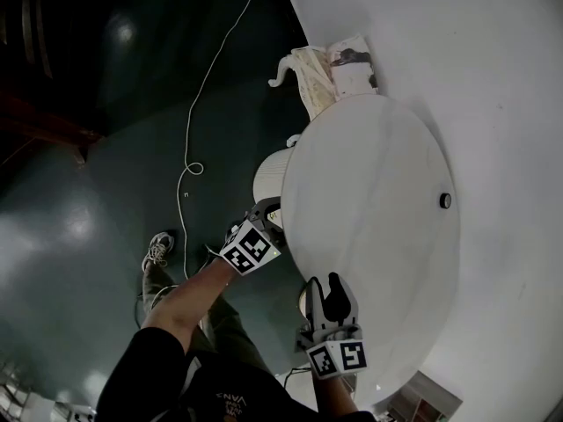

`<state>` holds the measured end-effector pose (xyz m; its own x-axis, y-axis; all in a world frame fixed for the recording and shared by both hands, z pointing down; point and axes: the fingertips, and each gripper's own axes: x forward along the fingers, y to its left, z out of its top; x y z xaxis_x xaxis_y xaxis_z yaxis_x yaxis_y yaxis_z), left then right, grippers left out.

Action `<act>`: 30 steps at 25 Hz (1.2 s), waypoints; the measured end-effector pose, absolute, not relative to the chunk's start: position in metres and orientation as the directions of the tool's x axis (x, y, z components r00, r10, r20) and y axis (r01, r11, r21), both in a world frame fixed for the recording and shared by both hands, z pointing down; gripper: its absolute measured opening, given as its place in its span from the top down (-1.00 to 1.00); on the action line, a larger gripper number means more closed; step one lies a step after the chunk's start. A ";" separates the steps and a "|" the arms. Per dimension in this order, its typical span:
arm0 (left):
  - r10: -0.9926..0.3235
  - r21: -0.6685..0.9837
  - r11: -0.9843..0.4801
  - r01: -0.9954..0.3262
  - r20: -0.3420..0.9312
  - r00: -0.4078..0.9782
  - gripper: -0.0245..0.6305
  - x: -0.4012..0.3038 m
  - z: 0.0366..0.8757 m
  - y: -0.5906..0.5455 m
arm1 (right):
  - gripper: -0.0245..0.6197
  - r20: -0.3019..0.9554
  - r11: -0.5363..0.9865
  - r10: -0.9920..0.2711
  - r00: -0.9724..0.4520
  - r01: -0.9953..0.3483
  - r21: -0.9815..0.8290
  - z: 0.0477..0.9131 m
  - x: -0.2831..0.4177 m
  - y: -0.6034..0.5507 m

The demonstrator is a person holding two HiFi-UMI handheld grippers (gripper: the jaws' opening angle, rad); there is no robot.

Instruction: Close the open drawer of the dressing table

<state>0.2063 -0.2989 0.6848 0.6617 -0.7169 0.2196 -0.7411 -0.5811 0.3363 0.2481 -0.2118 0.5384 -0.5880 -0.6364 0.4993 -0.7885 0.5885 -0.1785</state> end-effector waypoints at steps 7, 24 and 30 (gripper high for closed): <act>-0.700 0.263 -0.616 -0.743 0.250 0.669 0.20 0.203 0.686 -0.296 | 0.37 0.490 0.568 -0.654 -0.576 -0.802 -0.184 0.538 0.240 -0.207; -0.632 0.229 -0.636 -0.736 0.392 0.668 0.22 0.130 0.678 -0.240 | 0.37 0.438 0.413 -0.774 -0.458 -0.889 -0.200 0.511 0.227 -0.188; -0.632 0.198 -0.649 -0.734 0.396 0.666 0.26 0.102 0.643 -0.216 | 0.38 0.411 0.346 -0.815 -0.408 -0.912 -0.220 0.502 0.219 -0.171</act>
<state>0.1018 -0.2160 0.6426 0.6658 -0.6325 0.3959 -0.7344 -0.6493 0.1978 0.2187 -0.1706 0.5019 -0.4085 -0.8149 0.4112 -0.9120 0.3461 -0.2201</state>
